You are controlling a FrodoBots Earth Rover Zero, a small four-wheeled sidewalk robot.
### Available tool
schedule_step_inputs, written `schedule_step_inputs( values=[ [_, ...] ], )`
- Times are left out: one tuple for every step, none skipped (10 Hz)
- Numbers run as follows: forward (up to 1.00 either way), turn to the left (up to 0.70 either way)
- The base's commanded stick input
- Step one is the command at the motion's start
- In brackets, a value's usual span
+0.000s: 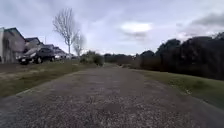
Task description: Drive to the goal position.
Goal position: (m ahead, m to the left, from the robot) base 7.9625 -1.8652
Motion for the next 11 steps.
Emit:
schedule_step_inputs(
  values=[
    [0.00,0.00],
    [0.00,0.00],
    [0.00,0.00],
    [0.00,0.00],
    [0.00,0.00],
    [0.00,0.00],
    [0.00,0.02],
    [0.00,0.04],
    [0.00,0.02],
    [0.00,0.01],
    [0.00,0.00]
  ],
)
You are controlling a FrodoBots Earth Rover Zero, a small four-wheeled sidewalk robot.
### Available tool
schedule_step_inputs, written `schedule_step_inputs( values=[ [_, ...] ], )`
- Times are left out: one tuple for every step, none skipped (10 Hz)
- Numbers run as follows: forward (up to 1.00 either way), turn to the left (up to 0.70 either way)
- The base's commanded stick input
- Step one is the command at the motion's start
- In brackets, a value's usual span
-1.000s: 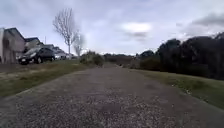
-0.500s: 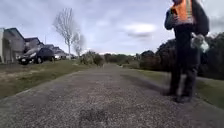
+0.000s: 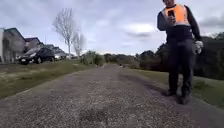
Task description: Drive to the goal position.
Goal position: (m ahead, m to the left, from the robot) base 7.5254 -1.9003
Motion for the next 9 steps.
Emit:
schedule_step_inputs(
  values=[
    [0.00,0.00],
    [0.00,0.00],
    [0.00,0.00],
    [0.00,0.00],
    [0.00,0.00],
    [0.00,0.00],
    [0.00,0.00],
    [-0.03,0.00],
    [-0.07,0.00]
  ],
)
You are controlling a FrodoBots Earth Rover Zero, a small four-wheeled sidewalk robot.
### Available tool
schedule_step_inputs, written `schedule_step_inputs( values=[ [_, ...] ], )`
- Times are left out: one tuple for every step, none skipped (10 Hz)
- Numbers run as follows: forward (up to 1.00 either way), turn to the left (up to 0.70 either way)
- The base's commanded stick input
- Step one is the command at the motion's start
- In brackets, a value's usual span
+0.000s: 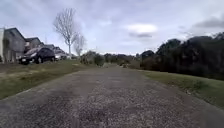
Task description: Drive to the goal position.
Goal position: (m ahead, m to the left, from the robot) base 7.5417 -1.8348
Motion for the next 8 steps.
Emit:
schedule_step_inputs(
  values=[
    [-0.01,0.00],
    [0.00,0.00],
    [0.00,0.00],
    [0.03,0.00],
    [0.24,0.00],
    [0.68,0.00],
    [0.70,0.00],
    [0.70,0.00]
  ],
)
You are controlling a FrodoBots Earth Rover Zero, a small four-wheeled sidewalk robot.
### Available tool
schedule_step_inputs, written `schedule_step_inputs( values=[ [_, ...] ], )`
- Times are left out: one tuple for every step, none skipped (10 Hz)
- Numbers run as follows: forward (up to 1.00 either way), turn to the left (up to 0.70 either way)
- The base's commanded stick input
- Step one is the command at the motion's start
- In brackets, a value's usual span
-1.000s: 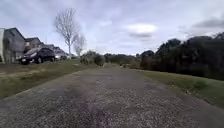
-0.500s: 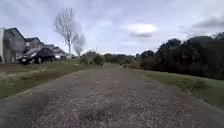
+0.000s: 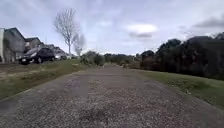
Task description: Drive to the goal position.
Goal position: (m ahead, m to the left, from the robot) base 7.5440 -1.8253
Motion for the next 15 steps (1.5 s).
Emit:
schedule_step_inputs(
  values=[
    [0.70,0.00],
    [0.70,0.00],
    [0.70,0.00],
    [0.70,0.00],
    [0.70,0.00],
    [0.70,0.00],
    [0.70,0.00],
    [0.70,0.00],
    [0.70,0.00],
    [0.70,0.00],
    [0.70,0.00],
    [0.70,0.00],
    [0.70,0.00],
    [0.70,0.00],
    [0.70,0.00]
  ],
)
